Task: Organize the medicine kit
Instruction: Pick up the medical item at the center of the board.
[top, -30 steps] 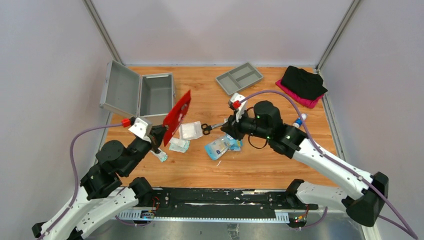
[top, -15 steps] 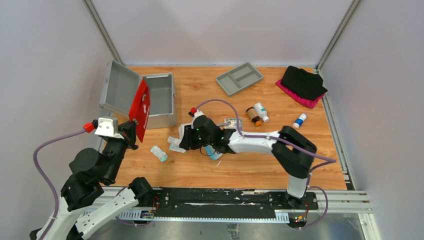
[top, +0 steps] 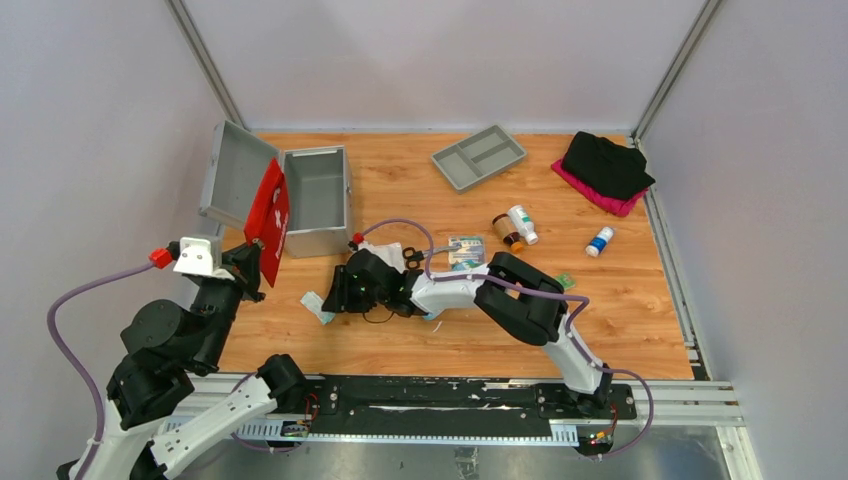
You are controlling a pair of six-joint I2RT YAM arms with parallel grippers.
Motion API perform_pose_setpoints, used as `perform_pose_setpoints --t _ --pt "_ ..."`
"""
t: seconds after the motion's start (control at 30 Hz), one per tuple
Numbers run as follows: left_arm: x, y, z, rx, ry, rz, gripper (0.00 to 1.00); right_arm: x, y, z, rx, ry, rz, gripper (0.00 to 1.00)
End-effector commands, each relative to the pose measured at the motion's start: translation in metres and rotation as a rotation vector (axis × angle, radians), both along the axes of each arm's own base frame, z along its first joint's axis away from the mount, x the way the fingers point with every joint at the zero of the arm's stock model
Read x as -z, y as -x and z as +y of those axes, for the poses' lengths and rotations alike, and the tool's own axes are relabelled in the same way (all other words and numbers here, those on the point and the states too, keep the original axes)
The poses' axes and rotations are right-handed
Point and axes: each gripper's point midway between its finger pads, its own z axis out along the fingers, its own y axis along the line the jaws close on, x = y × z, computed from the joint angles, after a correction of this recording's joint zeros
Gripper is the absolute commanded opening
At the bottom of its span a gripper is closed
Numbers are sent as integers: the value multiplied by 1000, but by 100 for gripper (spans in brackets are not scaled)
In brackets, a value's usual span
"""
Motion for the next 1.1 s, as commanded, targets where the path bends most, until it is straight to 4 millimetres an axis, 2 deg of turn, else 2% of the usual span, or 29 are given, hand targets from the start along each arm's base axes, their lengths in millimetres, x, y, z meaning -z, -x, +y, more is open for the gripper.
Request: perform_pose_setpoints --t 0.0,0.17,0.6,0.9,1.07 --pt "-2 2 4 -11 3 -9 0 7 -8 2 52 34 -3 49" --pt "-1 -1 1 -7 -7 -12 0 20 -10 -4 58 88 -18 49" --pt "5 -3 -2 -5 -25 -6 0 37 5 11 -11 90 38 40" --pt "10 -5 -4 -2 -34 -1 0 44 5 3 7 115 37 19" --pt "12 -5 -4 -3 -38 1 0 33 3 3 7 72 2 2"
